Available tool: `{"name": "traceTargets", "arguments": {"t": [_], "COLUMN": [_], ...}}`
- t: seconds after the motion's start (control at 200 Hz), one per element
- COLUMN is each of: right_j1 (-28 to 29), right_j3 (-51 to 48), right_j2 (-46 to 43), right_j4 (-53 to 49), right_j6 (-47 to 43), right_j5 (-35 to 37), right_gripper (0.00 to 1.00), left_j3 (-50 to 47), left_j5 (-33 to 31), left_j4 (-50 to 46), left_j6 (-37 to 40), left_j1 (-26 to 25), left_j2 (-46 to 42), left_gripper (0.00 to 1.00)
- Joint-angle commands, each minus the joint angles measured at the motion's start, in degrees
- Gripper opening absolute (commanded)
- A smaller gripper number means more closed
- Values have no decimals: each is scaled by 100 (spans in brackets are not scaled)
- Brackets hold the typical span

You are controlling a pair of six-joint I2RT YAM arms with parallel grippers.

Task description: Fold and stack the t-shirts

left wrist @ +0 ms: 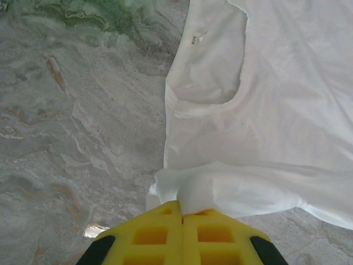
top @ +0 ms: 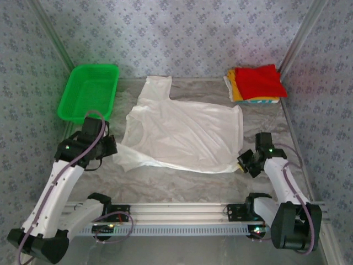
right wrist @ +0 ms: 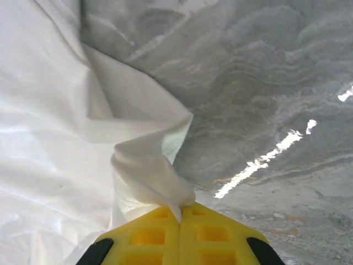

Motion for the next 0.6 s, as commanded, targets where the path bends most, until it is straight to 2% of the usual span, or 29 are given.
{"name": "traceTargets", "arguments": {"t": [0.0,0.17,0.3,0.595], "right_j1": [-128,-334,-580,-584], "right_j3": [249,432,522,1030], "right_j2": [254,390,485,912], "right_j4": [-120,-156,-86,19], "right_j6": [-343,-562,-750,-1080], "right_j5": [-173,-34,-153,-172], "right_gripper": [0,2,0,0], "left_j3": [405,757,953,1560], "left_j5": [-6,-183,-283,-184], "left_j4": [198,404,514,889], "left_j6": [419,927,1287,2155], "left_j1": [42,42,85,112], "left_j2": [405,872,1210,2023], "left_gripper": [0,0,0,0]}}
